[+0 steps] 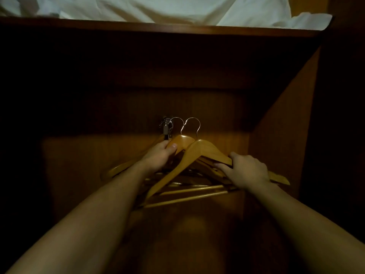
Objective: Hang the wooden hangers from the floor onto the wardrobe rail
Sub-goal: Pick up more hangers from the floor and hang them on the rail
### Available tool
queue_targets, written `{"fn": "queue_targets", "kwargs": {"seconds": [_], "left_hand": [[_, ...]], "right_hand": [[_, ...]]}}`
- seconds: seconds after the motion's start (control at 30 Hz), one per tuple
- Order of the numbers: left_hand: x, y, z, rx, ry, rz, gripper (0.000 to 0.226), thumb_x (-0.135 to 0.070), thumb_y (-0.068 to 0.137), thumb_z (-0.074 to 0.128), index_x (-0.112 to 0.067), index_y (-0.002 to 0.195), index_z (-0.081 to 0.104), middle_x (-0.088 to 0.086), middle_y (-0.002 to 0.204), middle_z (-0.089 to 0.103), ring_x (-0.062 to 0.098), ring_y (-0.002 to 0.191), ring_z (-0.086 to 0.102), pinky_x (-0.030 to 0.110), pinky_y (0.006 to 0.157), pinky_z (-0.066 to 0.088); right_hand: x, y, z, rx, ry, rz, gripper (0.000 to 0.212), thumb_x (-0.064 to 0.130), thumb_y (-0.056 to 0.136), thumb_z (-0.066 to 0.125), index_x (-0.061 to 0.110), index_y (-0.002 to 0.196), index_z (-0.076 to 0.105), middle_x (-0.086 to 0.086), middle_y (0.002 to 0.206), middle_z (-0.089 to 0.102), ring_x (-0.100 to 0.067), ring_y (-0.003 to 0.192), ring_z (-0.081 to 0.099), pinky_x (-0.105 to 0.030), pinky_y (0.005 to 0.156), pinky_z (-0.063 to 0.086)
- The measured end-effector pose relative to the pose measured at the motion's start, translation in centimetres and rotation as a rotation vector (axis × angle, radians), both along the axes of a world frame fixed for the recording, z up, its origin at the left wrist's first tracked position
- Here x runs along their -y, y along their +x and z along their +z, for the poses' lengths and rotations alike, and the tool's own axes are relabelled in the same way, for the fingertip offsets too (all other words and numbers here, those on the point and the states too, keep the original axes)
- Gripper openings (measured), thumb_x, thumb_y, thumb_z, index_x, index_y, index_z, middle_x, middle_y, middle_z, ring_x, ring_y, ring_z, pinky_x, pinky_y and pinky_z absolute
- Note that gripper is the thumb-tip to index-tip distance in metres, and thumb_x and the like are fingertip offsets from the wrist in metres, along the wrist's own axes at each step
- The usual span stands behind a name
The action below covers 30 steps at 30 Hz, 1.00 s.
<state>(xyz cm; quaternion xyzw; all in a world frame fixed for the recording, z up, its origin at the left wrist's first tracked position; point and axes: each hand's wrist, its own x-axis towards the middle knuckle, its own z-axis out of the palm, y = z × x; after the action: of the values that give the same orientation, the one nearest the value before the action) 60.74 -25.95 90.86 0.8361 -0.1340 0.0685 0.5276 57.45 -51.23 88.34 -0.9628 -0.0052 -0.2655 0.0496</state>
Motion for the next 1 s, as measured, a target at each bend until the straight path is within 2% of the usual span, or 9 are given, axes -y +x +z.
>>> {"fn": "queue_targets", "kwargs": {"seconds": [0.07, 0.23, 0.37, 0.47, 0.57, 0.67, 0.77, 0.9, 1.0], "left_hand": [[-0.2, 1.0, 0.1, -0.005, 0.008, 0.036, 0.027, -0.038, 0.105, 0.038, -0.02, 0.116, 0.055, 0.004, 0.104, 0.062, 0.022, 0.095, 0.059, 0.037, 0.079, 0.045], [-1.0, 3.3, 0.4, -0.003, -0.032, 0.071, 0.031, -0.037, 0.105, 0.041, -0.019, 0.126, 0.057, 0.009, 0.108, 0.066, 0.027, 0.097, 0.061, 0.043, 0.085, 0.045], [-1.9, 4.7, 0.3, -0.005, -0.032, 0.1, 0.022, -0.028, 0.105, 0.042, -0.019, 0.113, 0.061, 0.011, 0.103, 0.063, 0.026, 0.091, 0.057, 0.04, 0.082, 0.043], [-2.3, 5.3, -0.5, -0.008, -0.024, 0.127, 0.02, -0.019, 0.104, 0.043, -0.016, 0.115, 0.06, 0.012, 0.105, 0.064, 0.027, 0.094, 0.06, 0.04, 0.085, 0.046], [-2.7, 5.6, -1.0, -0.022, 0.0, 0.133, 0.02, -0.023, 0.104, 0.045, -0.014, 0.106, 0.063, 0.01, 0.1, 0.064, 0.023, 0.088, 0.06, 0.038, 0.081, 0.045], [-2.9, 5.6, -1.2, -0.039, 0.01, 0.179, 0.028, -0.028, 0.102, 0.049, -0.007, 0.104, 0.068, 0.014, 0.098, 0.068, 0.024, 0.084, 0.064, 0.039, 0.081, 0.048], [-2.7, 5.5, -1.5, 0.0, 0.006, 0.263, 0.027, -0.03, 0.098, 0.057, -0.006, 0.101, 0.068, 0.017, 0.103, 0.071, 0.032, 0.095, 0.067, 0.044, 0.086, 0.05], [-2.8, 5.1, -1.6, 0.114, 0.117, 0.417, 0.024, -0.037, 0.093, 0.064, -0.014, 0.095, 0.061, 0.011, 0.097, 0.068, 0.026, 0.087, 0.063, 0.038, 0.076, 0.05], [-3.1, 4.7, -1.5, 0.177, 0.245, 0.513, 0.03, -0.047, 0.09, 0.066, -0.019, 0.097, 0.06, 0.003, 0.095, 0.065, 0.021, 0.088, 0.063, 0.04, 0.079, 0.054]], "right_hand": [[-0.2, 1.2, 0.3, 0.001, -0.001, 0.013, 0.058, 0.073, 0.092, 0.037, 0.026, 0.12, 0.055, 0.011, 0.076, 0.053, -0.011, 0.073, 0.057, -0.028, 0.061, 0.046], [-0.9, 4.2, 0.8, 0.0, 0.003, 0.052, 0.059, 0.076, 0.091, 0.036, 0.026, 0.116, 0.057, 0.009, 0.08, 0.056, -0.012, 0.075, 0.058, -0.03, 0.065, 0.049], [-1.4, 6.4, 0.9, -0.006, -0.007, 0.086, 0.061, 0.078, 0.089, 0.035, 0.028, 0.116, 0.057, 0.008, 0.084, 0.057, -0.014, 0.078, 0.058, -0.031, 0.064, 0.045], [-1.8, 7.4, 0.4, -0.039, -0.011, 0.109, 0.059, 0.077, 0.09, 0.035, 0.027, 0.114, 0.056, 0.008, 0.086, 0.058, -0.013, 0.079, 0.058, -0.03, 0.065, 0.046], [-2.1, 8.1, -0.6, -0.064, 0.005, 0.129, 0.061, 0.078, 0.089, 0.034, 0.027, 0.114, 0.056, 0.007, 0.087, 0.059, -0.013, 0.08, 0.06, -0.033, 0.072, 0.056], [-2.1, 8.4, -1.5, -0.076, 0.022, 0.154, 0.062, 0.079, 0.089, 0.033, 0.028, 0.113, 0.056, 0.007, 0.086, 0.06, -0.013, 0.079, 0.061, -0.035, 0.074, 0.057], [-2.0, 8.6, -1.9, -0.079, 0.015, 0.156, 0.062, 0.08, 0.089, 0.032, 0.027, 0.111, 0.057, 0.006, 0.085, 0.058, -0.014, 0.081, 0.06, -0.034, 0.073, 0.055], [-2.3, 8.5, -1.8, -0.07, -0.018, 0.159, 0.061, 0.08, 0.089, 0.032, 0.027, 0.11, 0.056, 0.008, 0.081, 0.054, -0.014, 0.078, 0.056, -0.032, 0.066, 0.047], [-2.0, 7.9, -1.8, -0.032, -0.052, 0.154, 0.06, 0.079, 0.089, 0.032, 0.027, 0.108, 0.055, 0.007, 0.087, 0.055, -0.014, 0.081, 0.056, -0.032, 0.066, 0.046]]}}
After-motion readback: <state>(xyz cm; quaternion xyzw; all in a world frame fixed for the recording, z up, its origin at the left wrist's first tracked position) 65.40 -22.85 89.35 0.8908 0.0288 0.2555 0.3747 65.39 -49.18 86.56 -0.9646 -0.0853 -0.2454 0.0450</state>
